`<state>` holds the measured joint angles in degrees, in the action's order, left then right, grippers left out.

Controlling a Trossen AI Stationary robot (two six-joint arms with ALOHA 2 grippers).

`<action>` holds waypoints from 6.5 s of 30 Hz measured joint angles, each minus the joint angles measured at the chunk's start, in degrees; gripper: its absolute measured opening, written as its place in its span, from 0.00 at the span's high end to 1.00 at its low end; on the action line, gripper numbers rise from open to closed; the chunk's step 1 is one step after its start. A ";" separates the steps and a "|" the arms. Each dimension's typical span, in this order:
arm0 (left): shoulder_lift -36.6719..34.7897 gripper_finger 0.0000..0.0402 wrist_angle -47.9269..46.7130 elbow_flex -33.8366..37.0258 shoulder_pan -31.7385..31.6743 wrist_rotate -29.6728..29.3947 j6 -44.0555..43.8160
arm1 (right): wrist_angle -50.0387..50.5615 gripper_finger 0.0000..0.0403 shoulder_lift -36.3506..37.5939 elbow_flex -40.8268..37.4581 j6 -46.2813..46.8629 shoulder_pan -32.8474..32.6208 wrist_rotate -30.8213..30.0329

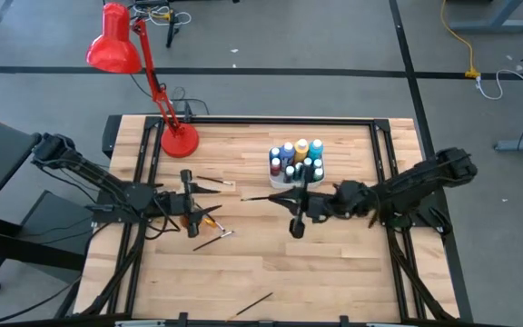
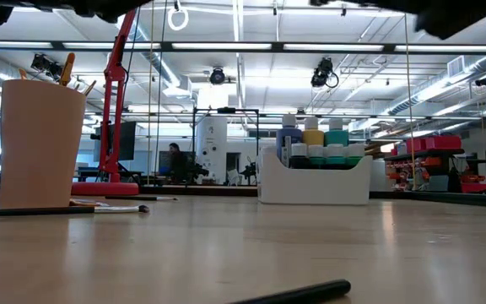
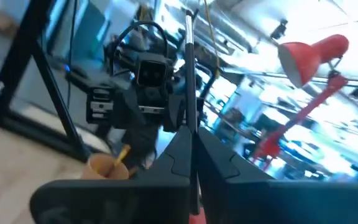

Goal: Pick & Place Paint Supplies
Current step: Put the silver paint brush into the orange cup, then put the gold paint brush into the orange cup

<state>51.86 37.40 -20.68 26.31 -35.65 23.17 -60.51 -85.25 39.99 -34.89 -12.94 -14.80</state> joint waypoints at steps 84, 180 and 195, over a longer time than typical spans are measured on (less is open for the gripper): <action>0.74 0.96 -66.21 -33.49 19.26 -7.21 -40.56 | 23.48 0.65 -17.97 15.41 19.45 -6.87 9.78; 11.76 0.74 -63.13 -33.43 24.14 -15.18 -42.21 | 38.39 1.00 -19.04 17.29 11.90 -11.49 9.55; 16.59 0.71 -62.89 -33.43 17.57 -15.32 -28.24 | 43.47 1.00 0.47 17.29 -2.21 -12.23 -3.75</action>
<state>68.45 -25.49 -54.11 43.89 -50.97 -5.07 -17.04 -84.78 57.28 -37.10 -25.17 -18.55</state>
